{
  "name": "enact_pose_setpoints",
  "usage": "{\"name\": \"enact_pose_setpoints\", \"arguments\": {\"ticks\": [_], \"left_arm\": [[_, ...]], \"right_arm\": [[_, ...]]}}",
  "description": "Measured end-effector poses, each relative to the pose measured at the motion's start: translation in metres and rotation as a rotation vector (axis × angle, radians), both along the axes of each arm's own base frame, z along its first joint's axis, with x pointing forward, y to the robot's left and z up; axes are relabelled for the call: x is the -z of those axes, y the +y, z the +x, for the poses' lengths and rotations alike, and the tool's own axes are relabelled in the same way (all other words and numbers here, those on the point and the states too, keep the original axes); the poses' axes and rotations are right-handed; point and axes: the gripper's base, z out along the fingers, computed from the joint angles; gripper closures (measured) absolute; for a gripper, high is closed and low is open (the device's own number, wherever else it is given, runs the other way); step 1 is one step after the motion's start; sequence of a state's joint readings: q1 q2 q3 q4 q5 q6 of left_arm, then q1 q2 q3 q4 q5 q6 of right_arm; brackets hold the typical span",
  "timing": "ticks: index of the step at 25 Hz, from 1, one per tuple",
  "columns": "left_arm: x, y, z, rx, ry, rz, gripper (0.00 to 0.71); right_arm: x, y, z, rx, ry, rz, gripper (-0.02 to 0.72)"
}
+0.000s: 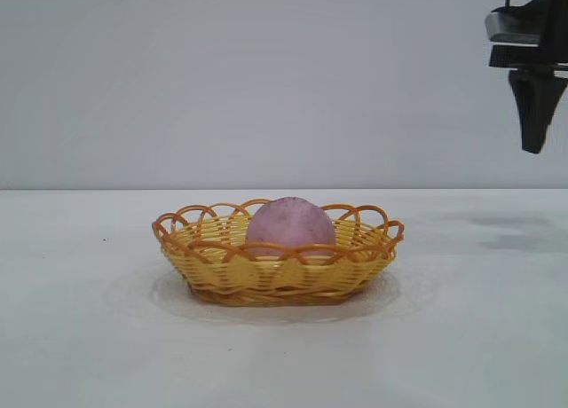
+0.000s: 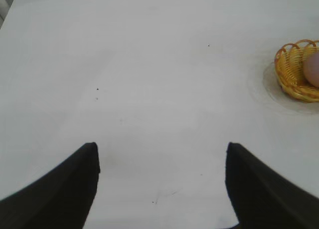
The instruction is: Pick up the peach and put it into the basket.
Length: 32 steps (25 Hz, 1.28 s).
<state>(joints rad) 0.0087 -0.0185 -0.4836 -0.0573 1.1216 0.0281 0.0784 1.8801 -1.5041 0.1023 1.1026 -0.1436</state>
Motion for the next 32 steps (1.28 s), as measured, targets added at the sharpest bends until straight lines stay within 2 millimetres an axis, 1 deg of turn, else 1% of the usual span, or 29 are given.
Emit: {"name": "enact_pose_setpoints", "arguments": {"ticks": [5, 9, 11, 15, 18, 19, 22, 25, 29, 32], "left_arm": [[0.000, 0.000, 0.000, 0.000, 0.000, 0.000, 0.239], [0.000, 0.000, 0.000, 0.000, 0.000, 0.000, 0.239], [0.000, 0.000, 0.000, 0.000, 0.000, 0.000, 0.239], [0.000, 0.000, 0.000, 0.000, 0.000, 0.000, 0.239], [0.000, 0.000, 0.000, 0.000, 0.000, 0.000, 0.239], [0.000, 0.000, 0.000, 0.000, 0.000, 0.000, 0.239], [0.000, 0.000, 0.000, 0.000, 0.000, 0.000, 0.239], [0.000, 0.000, 0.000, 0.000, 0.000, 0.000, 0.239], [0.000, 0.000, 0.000, 0.000, 0.000, 0.000, 0.239], [0.000, 0.000, 0.000, 0.000, 0.000, 0.000, 0.239]], "right_arm": [[-0.038, -0.001, -0.023, -0.009, -0.011, 0.003, 0.260], [-0.069, -0.003, -0.050, -0.011, -0.067, 0.012, 0.260], [-0.084, -0.004, -0.068, -0.011, -0.105, 0.019, 0.260], [-0.100, -0.007, -0.112, -0.011, -0.147, 0.032, 0.260], [-0.104, -0.010, -0.150, -0.010, -0.175, 0.034, 0.260], [-0.103, -0.011, -0.162, -0.009, -0.178, 0.035, 0.260], [-0.104, -0.014, -0.204, -0.001, -0.231, 0.041, 0.260], [-0.099, -0.018, -0.244, 0.009, -0.285, 0.042, 0.260], [-0.087, -0.022, -0.296, 0.021, -0.370, 0.046, 0.260], [-0.076, -0.025, -0.327, 0.023, -0.437, 0.051, 0.260]]}}
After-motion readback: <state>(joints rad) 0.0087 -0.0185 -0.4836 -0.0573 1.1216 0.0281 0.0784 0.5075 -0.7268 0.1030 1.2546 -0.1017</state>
